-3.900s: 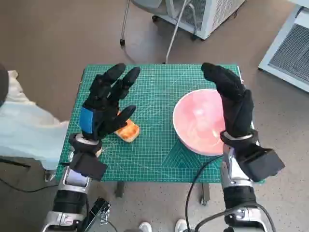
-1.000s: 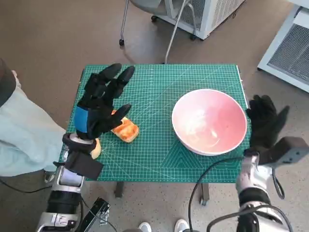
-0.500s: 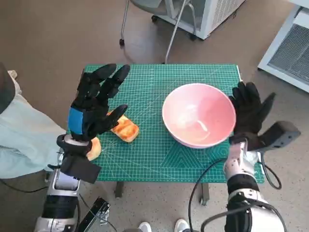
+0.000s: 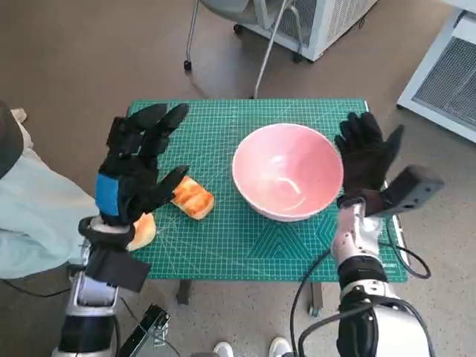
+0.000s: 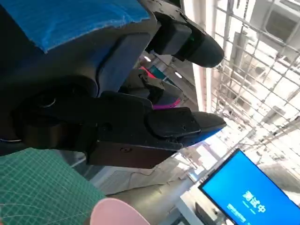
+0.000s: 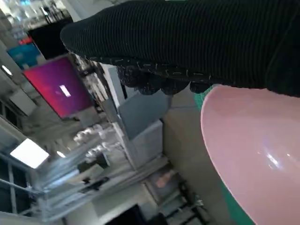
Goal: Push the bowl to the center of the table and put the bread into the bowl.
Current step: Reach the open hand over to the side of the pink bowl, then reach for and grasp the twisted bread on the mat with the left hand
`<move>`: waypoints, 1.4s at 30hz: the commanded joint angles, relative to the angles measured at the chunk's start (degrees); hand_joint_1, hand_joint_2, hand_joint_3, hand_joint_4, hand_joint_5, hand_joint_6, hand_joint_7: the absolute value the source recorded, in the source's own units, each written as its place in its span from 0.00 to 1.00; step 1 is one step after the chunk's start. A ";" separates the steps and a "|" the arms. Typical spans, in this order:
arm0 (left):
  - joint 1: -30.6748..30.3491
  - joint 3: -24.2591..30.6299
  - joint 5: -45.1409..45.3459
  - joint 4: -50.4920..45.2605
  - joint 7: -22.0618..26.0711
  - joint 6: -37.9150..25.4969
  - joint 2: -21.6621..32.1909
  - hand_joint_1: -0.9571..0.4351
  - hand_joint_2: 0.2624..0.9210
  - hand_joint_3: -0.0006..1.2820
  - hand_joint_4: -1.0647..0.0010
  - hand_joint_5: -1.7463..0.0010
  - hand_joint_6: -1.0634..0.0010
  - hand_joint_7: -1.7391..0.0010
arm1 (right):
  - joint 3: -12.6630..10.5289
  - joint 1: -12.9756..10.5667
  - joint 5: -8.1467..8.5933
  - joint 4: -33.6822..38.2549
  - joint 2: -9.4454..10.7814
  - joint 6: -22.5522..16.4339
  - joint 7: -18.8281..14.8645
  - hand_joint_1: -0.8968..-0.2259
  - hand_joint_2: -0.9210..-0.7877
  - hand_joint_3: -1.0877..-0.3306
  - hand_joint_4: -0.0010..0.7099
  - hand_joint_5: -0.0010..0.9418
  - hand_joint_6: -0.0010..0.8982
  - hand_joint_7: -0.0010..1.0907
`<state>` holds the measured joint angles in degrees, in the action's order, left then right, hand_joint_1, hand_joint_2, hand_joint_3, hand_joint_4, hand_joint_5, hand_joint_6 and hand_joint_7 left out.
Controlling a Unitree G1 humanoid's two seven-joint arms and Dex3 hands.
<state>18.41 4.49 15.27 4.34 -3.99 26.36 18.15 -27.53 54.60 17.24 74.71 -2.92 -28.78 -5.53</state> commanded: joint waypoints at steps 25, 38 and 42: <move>-3.16 0.59 2.40 -5.05 -1.09 -4.48 -0.78 0.58 0.98 0.21 0.90 0.60 0.93 0.47 | 3.10 1.93 -4.34 1.14 2.50 5.78 2.66 0.58 0.00 0.38 0.48 0.03 0.16 0.56; -1.21 0.89 1.75 -1.69 9.61 -4.49 10.76 0.57 0.96 0.14 0.90 0.68 0.91 0.54 | 7.80 1.20 -8.27 -4.66 -0.37 -9.06 -2.53 0.55 0.00 0.38 0.46 0.01 0.09 0.58; 0.30 0.39 1.21 -1.66 18.17 -6.89 17.52 0.60 0.93 0.05 0.87 0.81 0.89 0.63 | 9.58 -0.47 -8.98 -7.57 -1.13 -16.19 -5.97 0.55 0.00 0.35 0.47 0.01 0.06 0.63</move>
<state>16.84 5.06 17.23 2.47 9.28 21.19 30.90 -19.13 56.79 8.78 68.47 -3.79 -41.20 -8.98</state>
